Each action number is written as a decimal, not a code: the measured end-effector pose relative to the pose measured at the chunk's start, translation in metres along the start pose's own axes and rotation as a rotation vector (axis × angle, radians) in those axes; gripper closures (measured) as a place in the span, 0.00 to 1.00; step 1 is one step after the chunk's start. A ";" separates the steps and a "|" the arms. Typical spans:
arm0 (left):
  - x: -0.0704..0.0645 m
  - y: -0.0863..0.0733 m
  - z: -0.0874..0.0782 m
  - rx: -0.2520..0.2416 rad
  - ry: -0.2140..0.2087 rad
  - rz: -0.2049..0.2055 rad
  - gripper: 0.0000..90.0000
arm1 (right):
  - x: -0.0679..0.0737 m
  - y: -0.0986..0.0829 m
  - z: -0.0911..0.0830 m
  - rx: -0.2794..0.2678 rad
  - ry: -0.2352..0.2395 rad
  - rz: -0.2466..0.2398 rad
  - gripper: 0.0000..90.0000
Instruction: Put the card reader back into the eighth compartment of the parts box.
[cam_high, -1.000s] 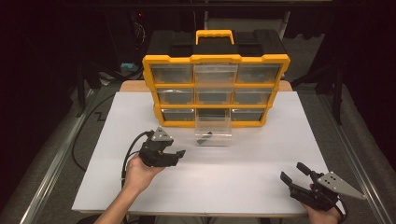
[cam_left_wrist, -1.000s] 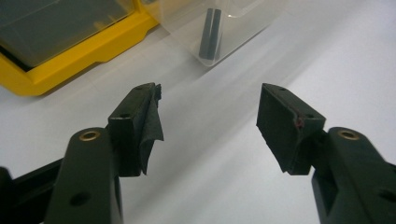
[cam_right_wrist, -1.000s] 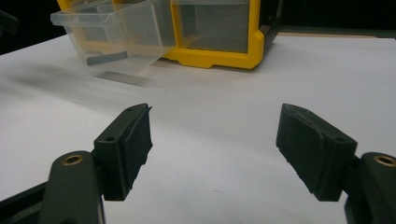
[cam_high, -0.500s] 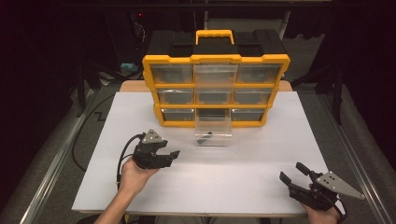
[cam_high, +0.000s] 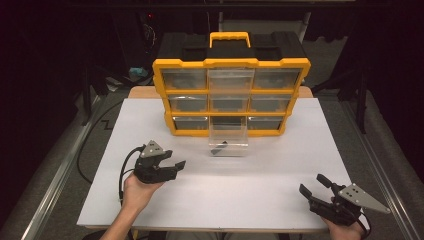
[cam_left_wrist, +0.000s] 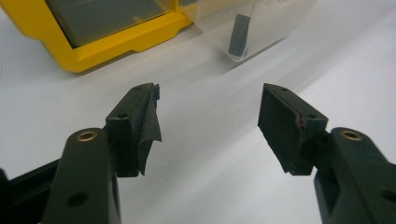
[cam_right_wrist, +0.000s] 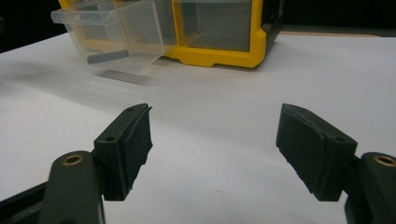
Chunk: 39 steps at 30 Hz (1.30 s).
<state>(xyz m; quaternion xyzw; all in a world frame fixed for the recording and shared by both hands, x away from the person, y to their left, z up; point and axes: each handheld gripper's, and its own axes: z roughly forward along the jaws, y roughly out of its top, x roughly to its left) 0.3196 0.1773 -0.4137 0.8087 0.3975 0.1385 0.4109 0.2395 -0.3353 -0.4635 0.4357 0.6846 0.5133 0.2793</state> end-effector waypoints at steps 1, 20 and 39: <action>0.002 -0.003 -0.002 -0.012 0.006 -0.008 0.42 | -0.001 0.000 0.000 0.001 0.002 -0.002 0.30; 0.020 -0.030 -0.016 -0.078 0.044 -0.064 0.39 | 0.000 0.000 0.000 0.004 0.000 -0.002 0.30; 0.034 -0.055 -0.027 -0.140 0.099 -0.114 0.35 | 0.000 0.000 0.000 0.005 -0.009 -0.002 0.30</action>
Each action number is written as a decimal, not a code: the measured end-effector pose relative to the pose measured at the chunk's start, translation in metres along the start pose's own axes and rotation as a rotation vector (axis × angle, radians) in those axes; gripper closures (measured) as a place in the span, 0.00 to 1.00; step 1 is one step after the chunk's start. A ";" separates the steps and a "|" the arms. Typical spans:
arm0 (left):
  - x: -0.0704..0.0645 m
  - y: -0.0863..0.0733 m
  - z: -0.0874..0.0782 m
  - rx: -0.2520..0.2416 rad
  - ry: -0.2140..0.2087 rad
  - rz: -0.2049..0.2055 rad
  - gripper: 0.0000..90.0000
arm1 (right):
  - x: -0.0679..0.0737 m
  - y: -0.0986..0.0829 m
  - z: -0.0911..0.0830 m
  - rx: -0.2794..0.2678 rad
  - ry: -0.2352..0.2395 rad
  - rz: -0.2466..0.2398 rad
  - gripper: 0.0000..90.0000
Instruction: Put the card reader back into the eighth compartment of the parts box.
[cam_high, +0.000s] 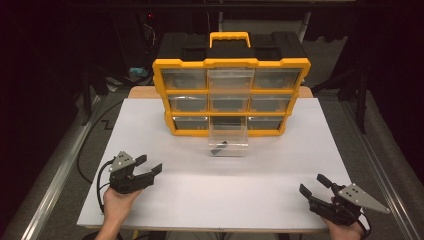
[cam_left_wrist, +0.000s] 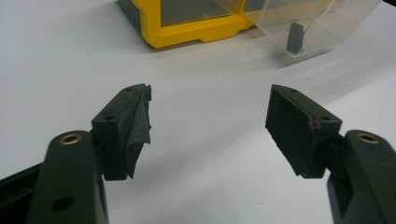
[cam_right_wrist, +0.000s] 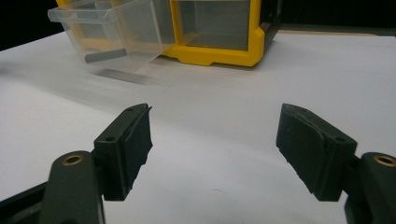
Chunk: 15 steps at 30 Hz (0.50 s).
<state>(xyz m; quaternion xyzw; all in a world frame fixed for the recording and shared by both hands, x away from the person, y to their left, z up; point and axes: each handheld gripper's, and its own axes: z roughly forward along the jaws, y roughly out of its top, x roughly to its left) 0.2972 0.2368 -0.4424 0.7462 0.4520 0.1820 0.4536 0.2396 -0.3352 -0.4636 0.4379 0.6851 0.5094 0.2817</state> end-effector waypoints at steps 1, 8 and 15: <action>0.001 -0.001 -0.001 0.000 0.002 -0.002 0.35 | 0.000 0.000 0.000 0.000 0.000 0.002 0.30; 0.006 -0.010 -0.004 -0.014 0.015 -0.019 0.33 | 0.000 0.000 0.000 0.003 0.000 0.000 0.30; 0.011 -0.018 -0.009 -0.030 0.028 -0.033 0.32 | 0.000 0.000 0.000 0.002 -0.002 0.003 0.30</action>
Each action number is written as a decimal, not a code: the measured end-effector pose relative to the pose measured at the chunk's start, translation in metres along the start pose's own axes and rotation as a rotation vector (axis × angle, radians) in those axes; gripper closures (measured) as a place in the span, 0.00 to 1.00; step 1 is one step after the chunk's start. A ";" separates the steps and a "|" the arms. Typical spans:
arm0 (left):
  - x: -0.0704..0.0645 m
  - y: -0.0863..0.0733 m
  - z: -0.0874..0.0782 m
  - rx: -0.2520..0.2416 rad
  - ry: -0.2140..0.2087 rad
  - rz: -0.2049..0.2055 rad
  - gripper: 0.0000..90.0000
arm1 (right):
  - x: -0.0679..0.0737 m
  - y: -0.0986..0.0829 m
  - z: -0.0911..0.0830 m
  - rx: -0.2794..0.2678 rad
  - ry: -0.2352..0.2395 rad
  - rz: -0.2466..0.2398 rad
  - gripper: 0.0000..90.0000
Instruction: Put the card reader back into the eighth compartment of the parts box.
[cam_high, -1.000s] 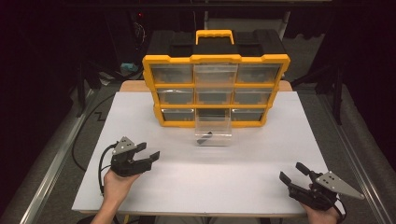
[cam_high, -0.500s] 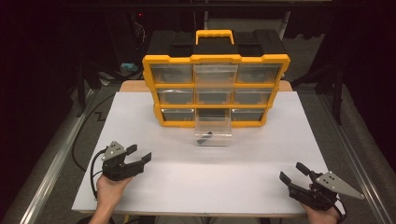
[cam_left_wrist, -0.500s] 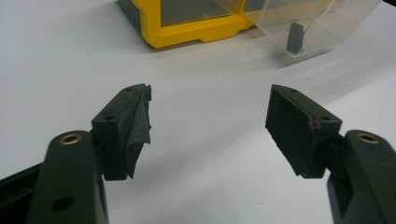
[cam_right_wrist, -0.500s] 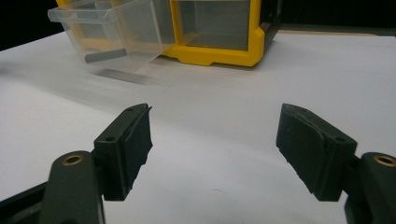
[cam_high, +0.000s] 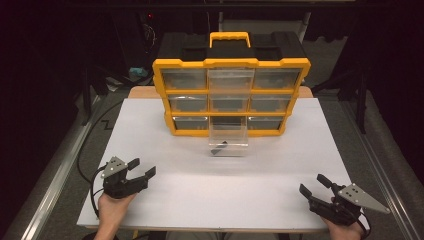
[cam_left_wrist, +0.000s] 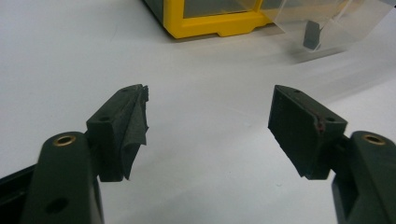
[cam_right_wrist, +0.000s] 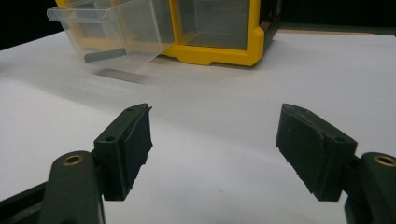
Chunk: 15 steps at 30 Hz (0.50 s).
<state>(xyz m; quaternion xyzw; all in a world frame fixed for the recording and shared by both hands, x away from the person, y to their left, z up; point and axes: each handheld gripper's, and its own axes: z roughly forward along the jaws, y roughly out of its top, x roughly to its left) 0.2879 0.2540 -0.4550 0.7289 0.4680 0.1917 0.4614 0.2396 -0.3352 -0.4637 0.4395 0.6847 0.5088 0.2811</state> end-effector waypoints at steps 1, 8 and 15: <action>0.001 -0.001 -0.001 -0.003 0.001 -0.002 0.31 | 0.000 0.000 0.000 0.000 -0.001 0.000 0.30; 0.005 -0.010 -0.004 -0.011 0.027 -0.010 0.30 | 0.000 0.000 0.000 -0.001 -0.001 0.002 0.30; 0.008 -0.017 -0.009 -0.028 0.035 -0.037 0.29 | 0.000 0.000 0.000 0.001 -0.003 0.003 0.30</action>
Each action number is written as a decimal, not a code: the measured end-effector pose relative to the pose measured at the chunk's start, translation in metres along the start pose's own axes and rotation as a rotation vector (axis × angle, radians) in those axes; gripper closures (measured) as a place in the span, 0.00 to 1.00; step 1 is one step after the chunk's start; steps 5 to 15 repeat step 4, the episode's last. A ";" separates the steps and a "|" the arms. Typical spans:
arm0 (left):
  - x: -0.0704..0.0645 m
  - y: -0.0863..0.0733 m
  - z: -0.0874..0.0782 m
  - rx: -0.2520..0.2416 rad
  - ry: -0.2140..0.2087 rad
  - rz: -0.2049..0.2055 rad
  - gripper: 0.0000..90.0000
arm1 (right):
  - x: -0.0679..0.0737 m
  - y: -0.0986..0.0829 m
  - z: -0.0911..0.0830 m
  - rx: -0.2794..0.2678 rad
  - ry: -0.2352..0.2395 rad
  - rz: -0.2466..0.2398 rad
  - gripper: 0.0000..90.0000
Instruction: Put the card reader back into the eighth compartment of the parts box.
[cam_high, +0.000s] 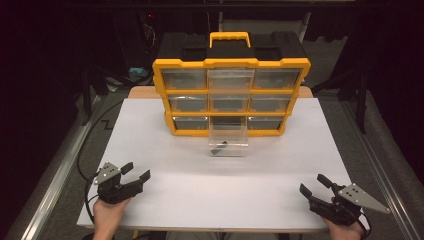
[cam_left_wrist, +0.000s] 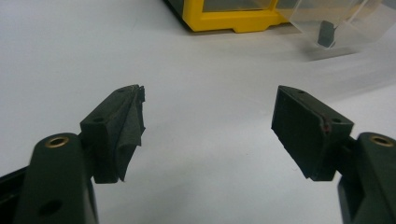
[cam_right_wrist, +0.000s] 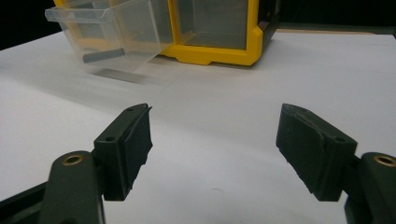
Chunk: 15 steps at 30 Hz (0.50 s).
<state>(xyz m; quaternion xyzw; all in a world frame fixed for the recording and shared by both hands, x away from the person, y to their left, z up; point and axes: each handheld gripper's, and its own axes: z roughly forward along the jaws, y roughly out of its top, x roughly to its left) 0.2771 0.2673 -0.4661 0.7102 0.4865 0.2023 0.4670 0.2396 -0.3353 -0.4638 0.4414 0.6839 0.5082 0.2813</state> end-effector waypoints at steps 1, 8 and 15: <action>0.000 0.000 0.000 -0.001 0.003 0.002 0.29 | 0.000 0.000 0.000 -0.002 0.002 0.000 0.30; -0.001 0.000 0.001 0.002 0.000 0.004 0.29 | 0.000 0.000 0.000 -0.003 0.002 0.000 0.30; -0.001 0.000 0.001 0.002 0.000 0.004 0.29 | 0.000 0.000 0.000 -0.003 0.002 0.000 0.30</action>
